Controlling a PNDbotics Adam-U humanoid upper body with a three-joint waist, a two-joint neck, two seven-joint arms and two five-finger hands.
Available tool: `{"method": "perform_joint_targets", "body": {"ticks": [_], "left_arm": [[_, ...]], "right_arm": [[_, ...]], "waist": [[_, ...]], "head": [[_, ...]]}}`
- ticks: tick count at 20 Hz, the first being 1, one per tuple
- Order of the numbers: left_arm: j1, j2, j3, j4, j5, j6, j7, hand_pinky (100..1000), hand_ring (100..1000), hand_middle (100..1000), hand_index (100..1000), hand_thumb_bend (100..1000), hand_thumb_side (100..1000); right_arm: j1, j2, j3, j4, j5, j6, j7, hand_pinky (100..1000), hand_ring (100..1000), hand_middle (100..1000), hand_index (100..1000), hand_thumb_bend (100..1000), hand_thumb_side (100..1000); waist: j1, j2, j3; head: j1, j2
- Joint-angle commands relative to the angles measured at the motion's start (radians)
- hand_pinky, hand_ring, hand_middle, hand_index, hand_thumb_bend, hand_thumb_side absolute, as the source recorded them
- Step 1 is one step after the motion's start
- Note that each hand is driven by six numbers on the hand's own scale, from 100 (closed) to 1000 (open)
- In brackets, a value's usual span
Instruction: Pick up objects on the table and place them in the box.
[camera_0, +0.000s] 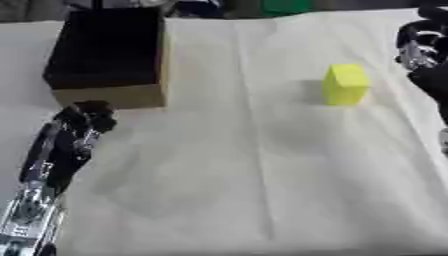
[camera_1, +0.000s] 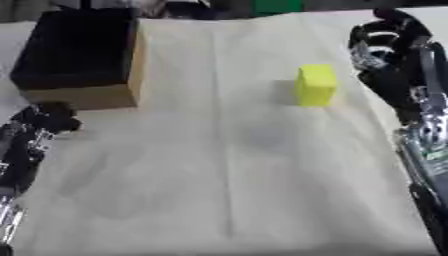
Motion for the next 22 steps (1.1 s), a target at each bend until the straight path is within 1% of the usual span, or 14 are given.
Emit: {"method": "perform_joint_targets", "body": {"ticks": [1, 4, 6, 8, 10, 12, 13, 14, 15, 16, 17, 18, 19, 22], "left_arm": [[-0.007, 0.013, 0.008, -0.012, 0.003, -0.002, 0.003, 675, 613, 597, 716, 458, 567], [-0.007, 0.013, 0.007, -0.012, 0.003, -0.002, 0.002, 675, 613, 597, 716, 458, 568], [-0.006, 0.014, 0.007, -0.011, 0.003, -0.002, 0.002, 675, 613, 597, 716, 457, 569], [-0.005, 0.015, 0.007, -0.011, 0.002, -0.002, 0.002, 675, 613, 597, 716, 457, 569], [-0.005, 0.016, 0.006, -0.011, 0.002, -0.002, 0.001, 675, 613, 597, 716, 458, 569], [-0.005, 0.017, 0.005, -0.010, 0.002, -0.001, 0.000, 675, 613, 597, 716, 457, 570], [-0.005, 0.018, 0.005, -0.010, 0.001, -0.001, -0.001, 675, 613, 597, 716, 457, 570], [-0.005, 0.019, 0.005, -0.010, 0.001, -0.001, -0.001, 675, 613, 597, 716, 456, 570], [-0.004, 0.020, 0.005, -0.010, 0.001, -0.001, -0.001, 675, 613, 597, 716, 456, 570], [-0.003, 0.021, 0.005, -0.009, 0.000, -0.001, -0.001, 675, 613, 597, 716, 457, 570], [-0.002, 0.022, 0.005, -0.009, 0.000, -0.001, -0.001, 675, 613, 597, 716, 457, 570], [-0.002, 0.023, 0.005, -0.009, 0.000, -0.001, -0.001, 675, 613, 597, 716, 457, 570], [-0.001, 0.023, 0.005, -0.008, 0.000, -0.001, -0.001, 675, 613, 597, 716, 456, 570], [0.001, 0.025, 0.004, -0.007, -0.001, -0.001, -0.002, 675, 613, 597, 716, 456, 571]], "right_arm": [[-0.006, -0.020, -0.009, -0.014, -0.005, -0.003, 0.006, 553, 658, 660, 823, 226, 342], [-0.004, -0.034, -0.006, -0.017, -0.001, -0.001, 0.012, 555, 660, 663, 826, 238, 329], [0.001, -0.055, -0.001, -0.022, 0.006, 0.000, 0.024, 557, 663, 668, 831, 255, 312], [0.006, -0.084, 0.006, -0.030, 0.015, 0.000, 0.045, 567, 679, 686, 846, 287, 300], [0.013, -0.120, 0.016, -0.039, 0.025, -0.002, 0.083, 581, 706, 714, 865, 329, 300], [0.019, -0.164, 0.026, -0.048, 0.038, -0.010, 0.146, 606, 748, 755, 890, 378, 309], [0.022, -0.190, 0.032, -0.053, 0.046, -0.018, 0.186, 628, 777, 778, 903, 430, 323], [0.025, -0.216, 0.035, -0.057, 0.054, -0.028, 0.230, 642, 796, 799, 909, 457, 305], [0.026, -0.244, 0.039, -0.059, 0.062, -0.039, 0.275, 655, 814, 813, 913, 499, 304], [0.026, -0.268, 0.040, -0.059, 0.069, -0.050, 0.317, 669, 828, 820, 915, 522, 305], [0.024, -0.292, 0.041, -0.058, 0.083, -0.063, 0.356, 689, 856, 843, 924, 632, 311], [0.021, -0.317, 0.043, -0.053, 0.094, -0.075, 0.395, 692, 859, 845, 925, 642, 312], [0.016, -0.341, 0.045, -0.048, 0.106, -0.087, 0.432, 706, 874, 855, 930, 692, 316], [-0.005, -0.395, 0.047, -0.024, 0.124, -0.116, 0.505, 714, 882, 860, 933, 725, 304]], "waist": [[-0.004, -0.018, 0.002], [-0.004, -0.019, 0.004], [-0.005, -0.019, 0.005], [-0.007, -0.020, 0.006], [-0.009, -0.020, 0.008], [-0.012, -0.020, 0.009], [-0.014, -0.020, 0.010], [-0.015, -0.021, 0.011], [-0.017, -0.021, 0.011], [-0.019, -0.022, 0.011], [-0.020, -0.023, 0.012], [-0.022, -0.024, 0.012], [-0.024, -0.025, 0.013], [-0.028, -0.027, 0.017]], "head": [[-0.003, -0.007], [-0.003, -0.008], [-0.004, -0.008], [-0.004, -0.008], [-0.005, -0.008], [-0.005, -0.007], [-0.005, -0.007], [-0.005, -0.007], [-0.004, -0.006], [-0.003, -0.006], [-0.003, -0.005], [-0.002, -0.005], [-0.002, -0.005], [0.000, -0.003]]}}
